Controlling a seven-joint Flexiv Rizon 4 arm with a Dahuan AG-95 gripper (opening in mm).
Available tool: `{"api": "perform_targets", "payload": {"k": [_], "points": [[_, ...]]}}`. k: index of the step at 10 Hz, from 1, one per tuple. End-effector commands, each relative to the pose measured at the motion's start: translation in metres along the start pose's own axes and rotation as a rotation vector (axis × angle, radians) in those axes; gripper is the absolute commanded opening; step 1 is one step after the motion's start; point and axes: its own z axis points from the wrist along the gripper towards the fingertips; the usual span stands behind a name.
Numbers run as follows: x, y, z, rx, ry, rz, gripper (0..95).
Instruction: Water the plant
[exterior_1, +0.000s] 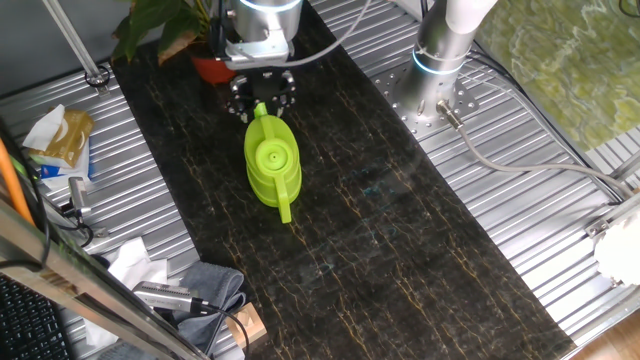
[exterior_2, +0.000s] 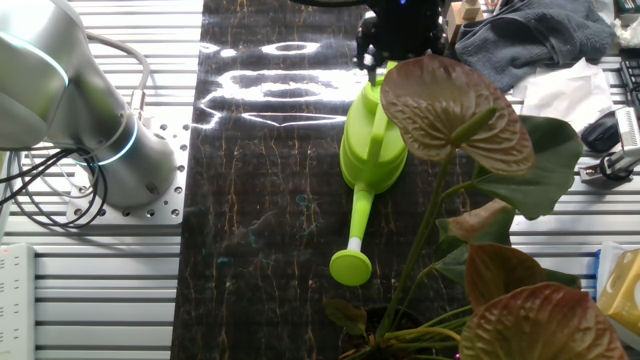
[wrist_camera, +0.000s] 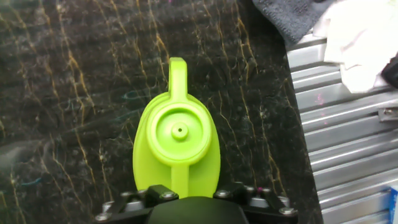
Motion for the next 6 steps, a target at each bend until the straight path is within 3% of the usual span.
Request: {"api": "perform_targets", "payload": {"k": [1,2,3,6], "points": [[-0.003,-0.001,0.006,-0.002,0.005,0.031,95.0],[-0.004,-0.001,0.008,0.000,-0.004,0.029,95.0],[-0.004,-0.002,0.011,0.007,-0.011,0.016,76.0],[-0.004,-0.004,0.021,0.021,-0.013,-0.028,76.0]]}}
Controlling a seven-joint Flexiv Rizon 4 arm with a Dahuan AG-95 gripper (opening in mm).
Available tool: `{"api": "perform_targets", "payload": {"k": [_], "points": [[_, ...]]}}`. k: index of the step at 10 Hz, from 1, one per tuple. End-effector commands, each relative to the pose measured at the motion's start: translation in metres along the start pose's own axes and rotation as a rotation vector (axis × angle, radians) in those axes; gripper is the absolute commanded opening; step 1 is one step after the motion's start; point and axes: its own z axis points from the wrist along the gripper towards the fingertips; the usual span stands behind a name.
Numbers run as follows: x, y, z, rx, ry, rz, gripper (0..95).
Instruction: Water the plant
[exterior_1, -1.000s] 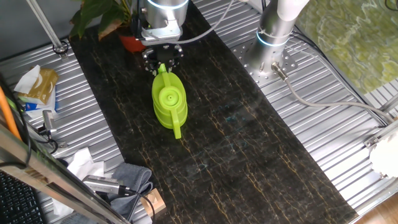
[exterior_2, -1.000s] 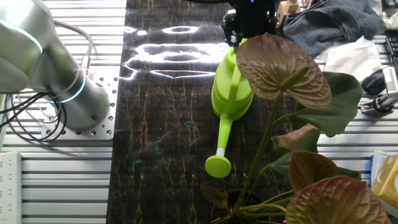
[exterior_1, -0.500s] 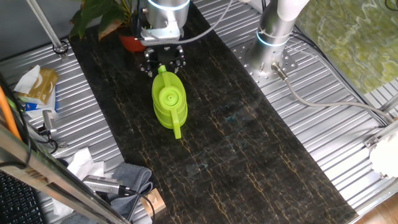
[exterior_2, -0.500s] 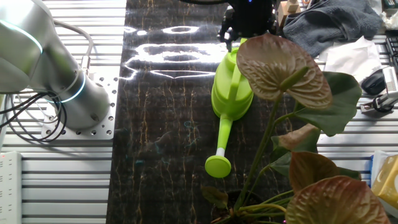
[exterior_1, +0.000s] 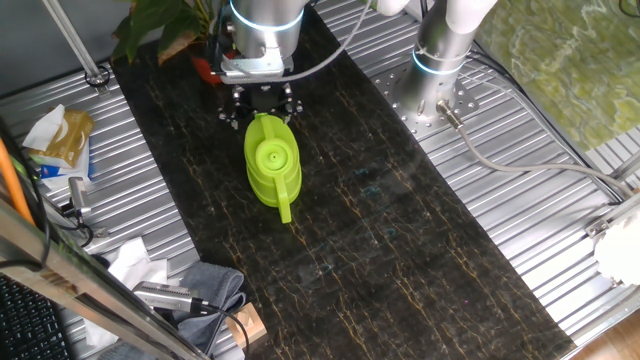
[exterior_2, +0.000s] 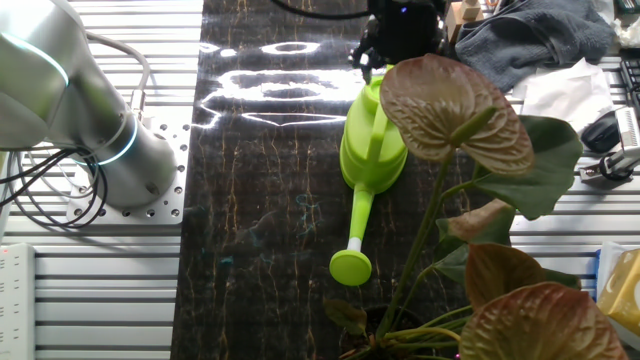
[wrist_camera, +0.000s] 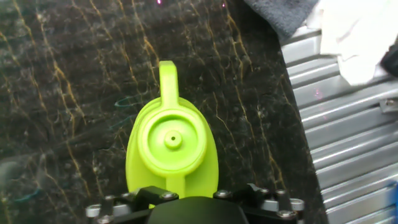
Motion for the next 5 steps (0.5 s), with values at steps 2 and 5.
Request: {"api": "perform_targets", "payload": {"k": [2,5], "points": [[0.0004,-0.0018,0.0072,0.006,0.012,-0.038,76.0],[0.0008,-0.0025,0.0118,0.007,0.013,-0.017,76.0]]}}
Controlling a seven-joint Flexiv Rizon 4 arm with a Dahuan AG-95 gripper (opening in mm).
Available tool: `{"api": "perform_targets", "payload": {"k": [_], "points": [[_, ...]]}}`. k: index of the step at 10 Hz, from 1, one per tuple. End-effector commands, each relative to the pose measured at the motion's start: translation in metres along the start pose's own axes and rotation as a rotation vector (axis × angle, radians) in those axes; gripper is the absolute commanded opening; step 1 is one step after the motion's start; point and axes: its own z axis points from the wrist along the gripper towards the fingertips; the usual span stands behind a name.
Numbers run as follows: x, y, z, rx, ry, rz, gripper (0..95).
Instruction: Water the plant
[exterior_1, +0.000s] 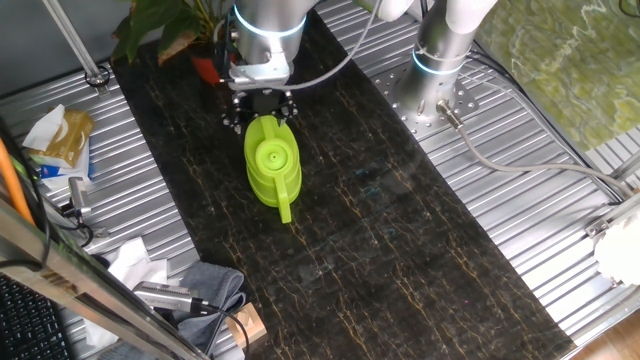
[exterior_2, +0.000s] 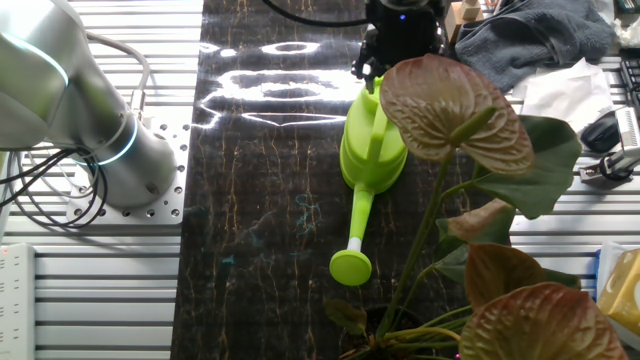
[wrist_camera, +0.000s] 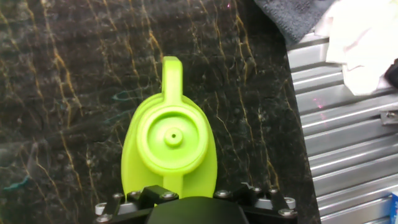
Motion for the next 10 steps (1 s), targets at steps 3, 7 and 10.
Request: {"api": "perform_targets", "payload": {"k": [3,7,10], "points": [[0.0016,0.0006,0.0048,0.003,0.000,0.010,76.0],[0.0021,0.0026,0.0066,-0.001,0.004,0.024,76.0],[0.0016,0.0035,0.0072,0.001,0.000,0.015,76.0]]}}
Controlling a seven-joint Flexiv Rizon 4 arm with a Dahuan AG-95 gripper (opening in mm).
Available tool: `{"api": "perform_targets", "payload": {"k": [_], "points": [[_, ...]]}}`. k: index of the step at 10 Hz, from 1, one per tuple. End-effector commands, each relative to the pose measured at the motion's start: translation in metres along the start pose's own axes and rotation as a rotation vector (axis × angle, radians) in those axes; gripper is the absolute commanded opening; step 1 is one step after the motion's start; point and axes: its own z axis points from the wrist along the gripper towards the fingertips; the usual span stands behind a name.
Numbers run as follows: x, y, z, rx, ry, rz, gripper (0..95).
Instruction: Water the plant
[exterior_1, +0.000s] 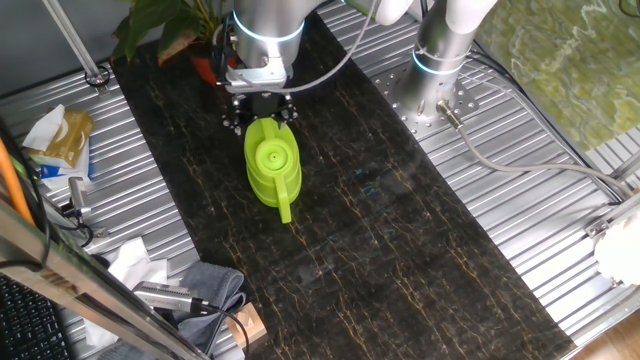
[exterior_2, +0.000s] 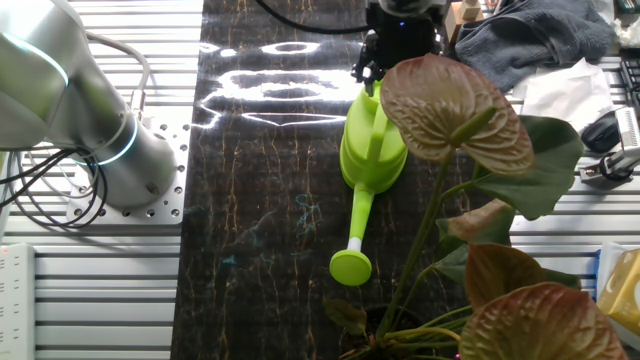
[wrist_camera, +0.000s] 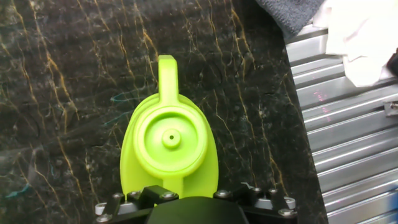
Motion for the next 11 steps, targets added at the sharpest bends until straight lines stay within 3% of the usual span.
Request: {"api": "perform_targets", "payload": {"k": [1,4,6,9,11], "points": [[-0.0001,0.0001,0.0004,0.000,-0.013,-0.012,76.0],[-0.0004,0.0003,0.0005,0.000,-0.002,-0.009,76.0],[-0.0005,0.0003,0.0004,0.000,-0.012,0.022,76.0],[-0.0005,0.0003,0.0004,-0.002,-0.016,0.152,19.0],[-0.0005,0.0003,0.0004,-0.010,-0.020,0.165,19.0]]}}
